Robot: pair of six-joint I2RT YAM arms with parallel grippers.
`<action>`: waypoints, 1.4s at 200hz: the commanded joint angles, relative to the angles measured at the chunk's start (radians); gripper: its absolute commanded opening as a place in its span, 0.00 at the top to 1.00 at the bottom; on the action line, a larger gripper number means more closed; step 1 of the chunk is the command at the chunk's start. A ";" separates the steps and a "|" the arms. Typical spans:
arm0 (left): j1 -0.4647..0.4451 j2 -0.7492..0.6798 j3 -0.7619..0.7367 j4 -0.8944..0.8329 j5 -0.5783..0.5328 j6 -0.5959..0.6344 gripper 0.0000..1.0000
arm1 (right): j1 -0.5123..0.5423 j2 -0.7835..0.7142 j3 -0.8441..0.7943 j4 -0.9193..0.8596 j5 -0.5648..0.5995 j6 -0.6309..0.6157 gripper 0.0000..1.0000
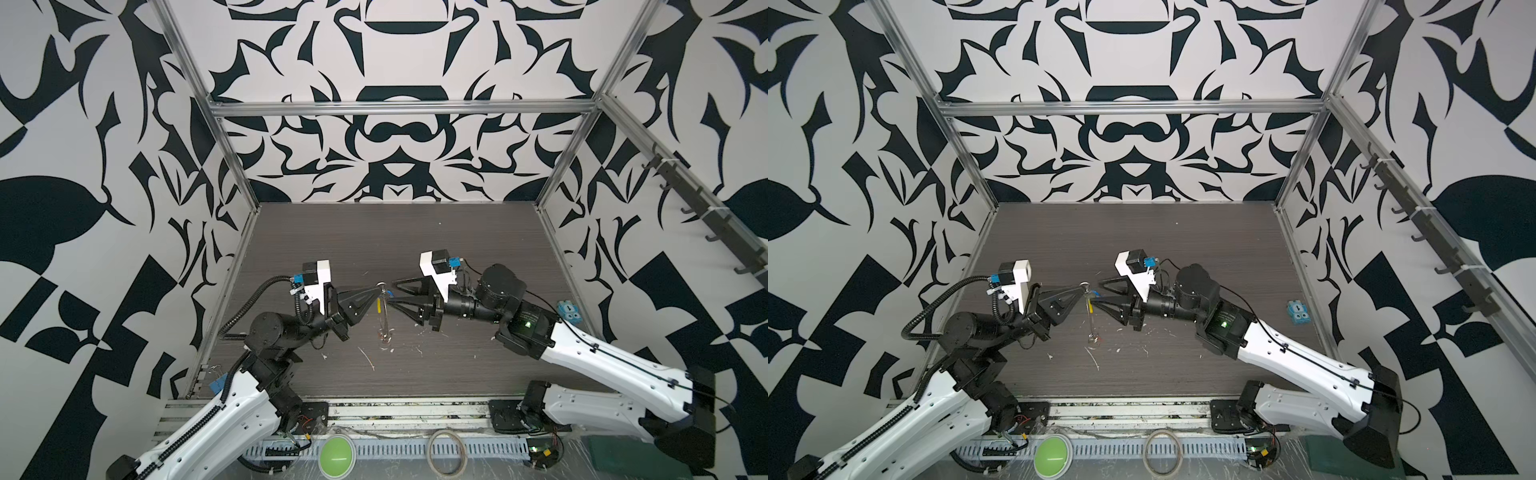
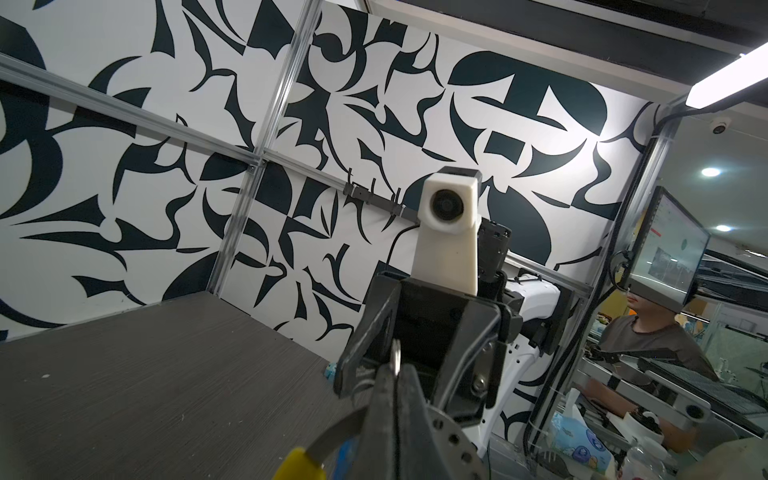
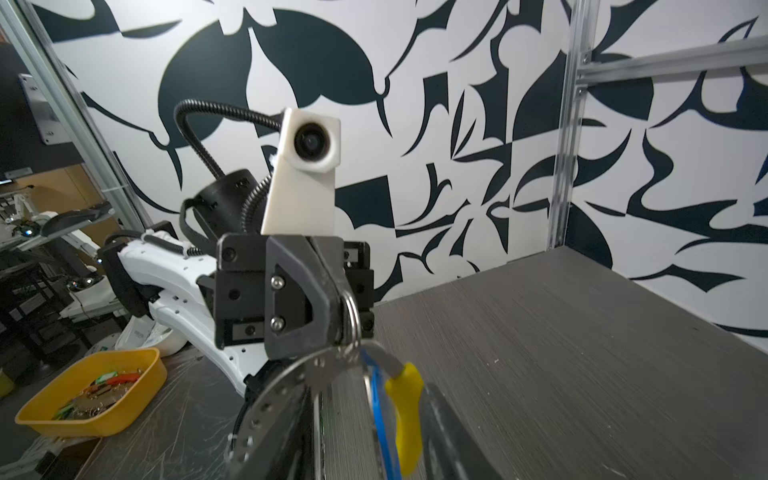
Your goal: Remove the keys from the keyring
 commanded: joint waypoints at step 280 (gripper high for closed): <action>0.005 0.050 0.407 -0.981 0.110 0.226 0.55 | -0.143 0.015 0.208 -0.418 -0.266 -0.102 1.00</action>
